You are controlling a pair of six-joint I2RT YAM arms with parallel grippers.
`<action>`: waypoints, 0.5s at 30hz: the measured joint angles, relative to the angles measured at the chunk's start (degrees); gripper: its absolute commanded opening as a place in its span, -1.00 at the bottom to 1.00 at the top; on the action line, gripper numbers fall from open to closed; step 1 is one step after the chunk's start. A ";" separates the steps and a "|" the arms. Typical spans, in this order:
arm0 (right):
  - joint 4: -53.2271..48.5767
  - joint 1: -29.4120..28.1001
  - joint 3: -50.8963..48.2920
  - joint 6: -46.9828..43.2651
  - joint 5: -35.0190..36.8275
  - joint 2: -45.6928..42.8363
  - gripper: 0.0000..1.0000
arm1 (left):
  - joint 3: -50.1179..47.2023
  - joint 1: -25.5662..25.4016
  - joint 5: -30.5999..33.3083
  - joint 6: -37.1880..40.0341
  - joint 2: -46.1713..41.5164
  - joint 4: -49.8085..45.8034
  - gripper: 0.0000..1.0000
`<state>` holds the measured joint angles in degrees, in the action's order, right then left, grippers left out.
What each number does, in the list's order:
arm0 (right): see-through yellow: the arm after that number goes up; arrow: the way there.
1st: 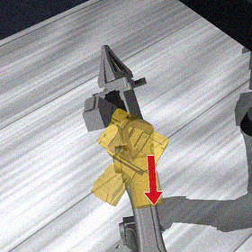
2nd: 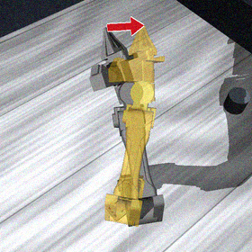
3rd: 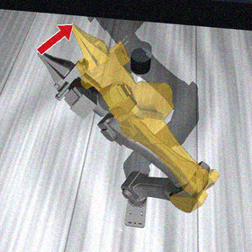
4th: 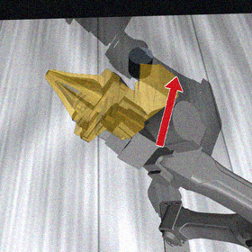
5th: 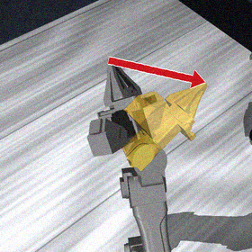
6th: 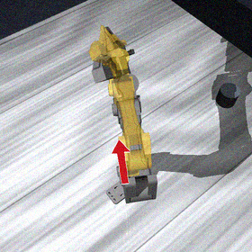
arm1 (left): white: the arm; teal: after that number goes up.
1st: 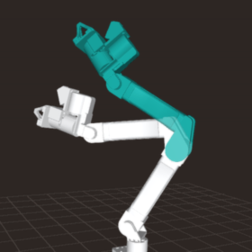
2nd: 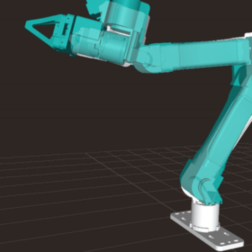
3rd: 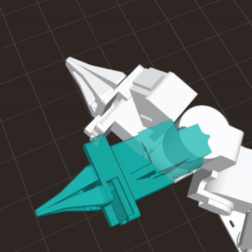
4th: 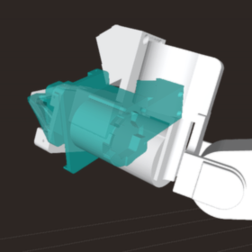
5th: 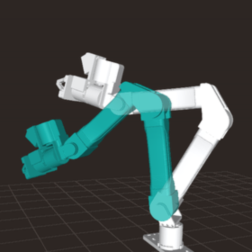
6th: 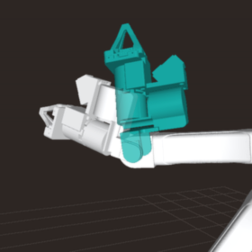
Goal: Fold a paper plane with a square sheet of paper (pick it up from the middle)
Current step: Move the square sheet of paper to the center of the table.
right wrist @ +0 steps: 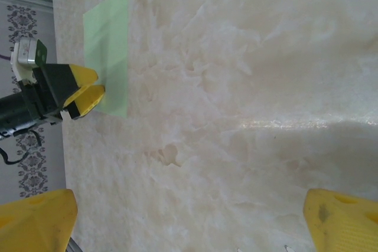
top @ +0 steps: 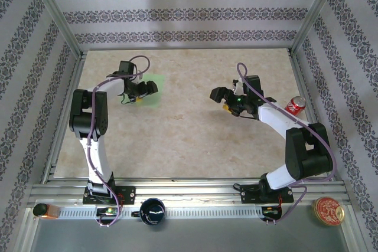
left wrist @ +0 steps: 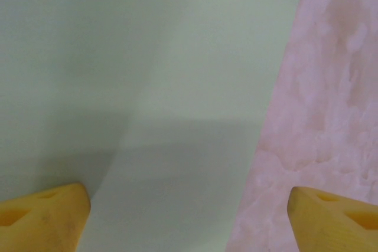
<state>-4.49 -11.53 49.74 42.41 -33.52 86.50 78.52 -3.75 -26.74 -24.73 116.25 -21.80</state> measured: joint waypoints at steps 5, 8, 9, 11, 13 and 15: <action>0.00 -0.42 -1.09 1.64 1.64 -1.03 0.97 | -5.07 -4.42 0.24 -4.85 -3.02 3.32 0.69; 0.04 -1.14 -2.19 2.95 3.34 -2.10 0.96 | -10.03 -8.66 0.66 -11.13 -5.73 8.28 0.70; 0.04 -1.44 -2.71 3.56 4.00 -2.54 0.96 | -11.85 -10.40 0.90 -13.70 -6.71 10.36 0.70; 0.04 -1.51 -3.87 4.42 4.83 -3.26 0.96 | -14.53 -13.81 1.60 -18.27 -8.04 13.94 0.70; 0.00 -1.86 -5.01 5.33 5.68 -3.74 0.96 | -16.63 -17.38 2.23 -23.04 -8.85 17.73 0.69; 0.00 -1.88 -5.73 5.79 6.16 -3.89 0.96 | -18.49 -20.31 3.13 -27.19 -9.40 21.42 0.69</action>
<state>-4.49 -13.41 44.01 48.21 -27.35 82.61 60.03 -24.05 -23.62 -51.92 106.85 -0.38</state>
